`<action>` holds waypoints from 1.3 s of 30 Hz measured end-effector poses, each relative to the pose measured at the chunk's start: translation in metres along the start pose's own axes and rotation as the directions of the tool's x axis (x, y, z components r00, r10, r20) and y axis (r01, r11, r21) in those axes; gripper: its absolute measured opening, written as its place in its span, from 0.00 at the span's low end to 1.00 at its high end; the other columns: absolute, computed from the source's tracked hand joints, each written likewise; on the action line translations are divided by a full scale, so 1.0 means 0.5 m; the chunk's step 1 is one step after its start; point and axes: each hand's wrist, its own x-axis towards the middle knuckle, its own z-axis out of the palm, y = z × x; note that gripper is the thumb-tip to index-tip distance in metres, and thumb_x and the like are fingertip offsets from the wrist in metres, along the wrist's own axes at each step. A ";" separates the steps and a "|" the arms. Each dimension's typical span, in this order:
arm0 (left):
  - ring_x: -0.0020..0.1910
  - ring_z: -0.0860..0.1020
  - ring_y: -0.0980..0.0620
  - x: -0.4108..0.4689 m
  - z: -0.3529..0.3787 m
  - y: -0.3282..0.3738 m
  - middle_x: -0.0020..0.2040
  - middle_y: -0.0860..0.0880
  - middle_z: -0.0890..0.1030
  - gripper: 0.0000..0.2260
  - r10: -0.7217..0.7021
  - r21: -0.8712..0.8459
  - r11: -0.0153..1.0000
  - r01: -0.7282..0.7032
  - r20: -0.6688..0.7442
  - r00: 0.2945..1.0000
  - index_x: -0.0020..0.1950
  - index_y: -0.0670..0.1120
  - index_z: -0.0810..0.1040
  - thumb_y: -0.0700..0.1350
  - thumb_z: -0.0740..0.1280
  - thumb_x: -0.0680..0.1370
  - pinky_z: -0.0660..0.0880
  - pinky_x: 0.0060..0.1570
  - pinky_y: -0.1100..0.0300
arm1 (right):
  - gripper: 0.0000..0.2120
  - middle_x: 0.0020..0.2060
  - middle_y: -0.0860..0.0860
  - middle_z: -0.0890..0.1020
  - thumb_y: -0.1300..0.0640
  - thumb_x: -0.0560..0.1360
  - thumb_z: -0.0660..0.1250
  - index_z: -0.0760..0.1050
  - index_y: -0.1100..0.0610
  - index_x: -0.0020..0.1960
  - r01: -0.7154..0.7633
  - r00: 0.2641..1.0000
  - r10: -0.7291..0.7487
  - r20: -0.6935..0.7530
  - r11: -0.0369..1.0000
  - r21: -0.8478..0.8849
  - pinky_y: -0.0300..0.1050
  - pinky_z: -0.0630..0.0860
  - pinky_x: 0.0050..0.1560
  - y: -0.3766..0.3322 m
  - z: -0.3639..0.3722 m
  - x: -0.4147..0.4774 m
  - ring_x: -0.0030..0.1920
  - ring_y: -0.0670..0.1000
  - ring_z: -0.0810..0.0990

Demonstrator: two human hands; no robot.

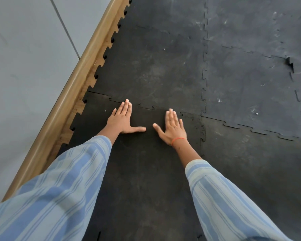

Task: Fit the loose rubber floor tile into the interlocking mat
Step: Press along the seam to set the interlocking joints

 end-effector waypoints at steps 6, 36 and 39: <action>0.76 0.32 0.44 -0.015 0.000 -0.098 0.75 0.42 0.27 0.57 -0.233 -0.090 0.969 0.231 -0.018 0.972 0.77 0.42 0.29 0.79 0.50 0.66 0.40 0.75 0.44 | 0.38 0.78 0.54 0.39 0.35 0.78 0.43 0.36 0.59 0.77 -0.224 0.967 0.222 -0.123 0.975 0.000 0.51 0.41 0.78 0.114 0.021 -0.058 0.78 0.51 0.38; 0.76 0.31 0.42 -0.001 0.025 0.094 0.75 0.44 0.26 0.50 0.069 0.164 0.984 -0.076 0.046 0.997 0.76 0.52 0.28 0.77 0.51 0.69 0.40 0.74 0.41 | 0.43 0.77 0.57 0.36 0.32 0.76 0.44 0.34 0.61 0.76 -0.355 0.932 0.358 -0.062 0.934 0.051 0.53 0.38 0.77 0.133 0.054 -0.155 0.77 0.54 0.35; 0.76 0.32 0.42 -0.013 0.020 0.108 0.76 0.43 0.27 0.49 0.034 0.146 0.988 -0.041 0.050 0.998 0.77 0.51 0.30 0.76 0.52 0.71 0.42 0.75 0.41 | 0.42 0.77 0.56 0.37 0.33 0.76 0.44 0.35 0.61 0.76 -0.364 0.927 0.367 -0.080 0.930 0.057 0.53 0.39 0.77 0.126 0.055 -0.161 0.77 0.54 0.37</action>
